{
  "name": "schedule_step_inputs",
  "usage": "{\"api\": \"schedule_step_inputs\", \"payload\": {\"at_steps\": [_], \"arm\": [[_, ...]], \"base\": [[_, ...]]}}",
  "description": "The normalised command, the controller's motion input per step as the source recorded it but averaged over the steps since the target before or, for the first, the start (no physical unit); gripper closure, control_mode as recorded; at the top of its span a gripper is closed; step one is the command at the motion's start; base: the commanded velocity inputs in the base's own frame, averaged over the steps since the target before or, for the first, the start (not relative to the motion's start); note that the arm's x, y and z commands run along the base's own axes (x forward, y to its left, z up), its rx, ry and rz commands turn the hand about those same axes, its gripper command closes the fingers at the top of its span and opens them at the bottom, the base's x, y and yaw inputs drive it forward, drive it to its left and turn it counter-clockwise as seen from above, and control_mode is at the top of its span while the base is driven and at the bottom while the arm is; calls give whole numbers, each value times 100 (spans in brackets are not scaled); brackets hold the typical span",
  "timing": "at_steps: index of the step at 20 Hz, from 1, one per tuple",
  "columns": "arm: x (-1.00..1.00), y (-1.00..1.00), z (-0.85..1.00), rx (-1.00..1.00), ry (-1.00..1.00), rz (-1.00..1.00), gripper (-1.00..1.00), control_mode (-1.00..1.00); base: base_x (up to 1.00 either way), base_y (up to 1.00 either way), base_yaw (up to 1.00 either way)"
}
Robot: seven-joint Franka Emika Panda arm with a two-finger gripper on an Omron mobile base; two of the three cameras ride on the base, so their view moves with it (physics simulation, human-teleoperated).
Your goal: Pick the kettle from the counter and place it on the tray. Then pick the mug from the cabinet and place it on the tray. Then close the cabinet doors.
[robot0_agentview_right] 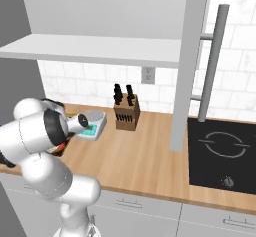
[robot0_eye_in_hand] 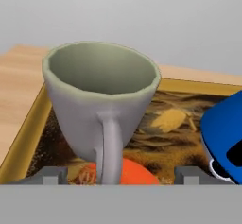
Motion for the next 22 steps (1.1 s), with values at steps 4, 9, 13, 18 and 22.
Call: {"api": "schedule_step_inputs", "payload": {"at_steps": [4, 9, 13, 18, 22], "arm": [[0, -38, 0, 0, 0, 0, -100, -100], [-22, -36, 18, 0, 0, 0, -100, -100], [-53, -22, 56, 0, 0, 0, -100, -100], [-59, -16, 68, 0, -4, 0, -100, -100], [-52, -10, 81, 0, -4, 0, -100, -100]], "base": [[0, 0, 0], [0, 0, 0], [0, 0, 0], [0, 0, 0], [0, 0, 0]]}}
